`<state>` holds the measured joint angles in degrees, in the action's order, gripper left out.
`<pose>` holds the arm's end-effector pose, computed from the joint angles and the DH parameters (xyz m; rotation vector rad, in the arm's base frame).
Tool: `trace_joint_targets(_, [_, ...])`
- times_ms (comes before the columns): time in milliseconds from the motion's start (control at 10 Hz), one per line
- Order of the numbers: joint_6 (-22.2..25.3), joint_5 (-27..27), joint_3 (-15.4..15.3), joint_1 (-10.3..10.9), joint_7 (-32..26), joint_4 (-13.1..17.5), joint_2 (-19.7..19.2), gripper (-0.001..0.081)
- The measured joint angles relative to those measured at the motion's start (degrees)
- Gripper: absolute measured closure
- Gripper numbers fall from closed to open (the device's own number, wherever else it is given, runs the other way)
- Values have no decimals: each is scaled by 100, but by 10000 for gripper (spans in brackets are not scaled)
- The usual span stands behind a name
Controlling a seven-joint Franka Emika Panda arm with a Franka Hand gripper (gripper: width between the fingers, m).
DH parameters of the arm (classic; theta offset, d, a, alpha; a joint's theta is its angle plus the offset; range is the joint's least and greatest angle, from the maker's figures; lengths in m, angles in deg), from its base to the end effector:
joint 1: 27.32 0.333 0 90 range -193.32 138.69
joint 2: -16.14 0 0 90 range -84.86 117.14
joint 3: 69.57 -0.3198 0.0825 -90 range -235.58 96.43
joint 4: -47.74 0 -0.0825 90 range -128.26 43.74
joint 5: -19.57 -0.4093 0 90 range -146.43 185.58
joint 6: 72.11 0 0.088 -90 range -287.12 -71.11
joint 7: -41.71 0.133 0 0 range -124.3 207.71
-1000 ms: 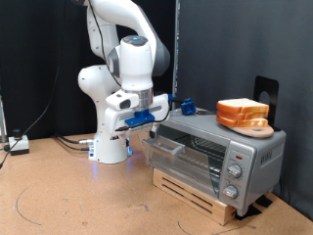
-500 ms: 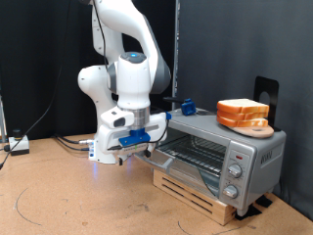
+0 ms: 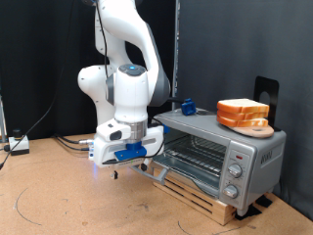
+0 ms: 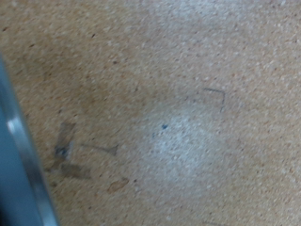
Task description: Make a piece of toast with the oven
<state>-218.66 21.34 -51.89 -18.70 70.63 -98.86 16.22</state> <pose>0.4589 -0.0731 0.2241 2.9681 -0.9788 0.0052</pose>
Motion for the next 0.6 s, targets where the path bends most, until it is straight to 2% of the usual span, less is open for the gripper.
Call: trace_joint_targets(600, [-179, -81, 16, -61, -83, 315, -654, -1])
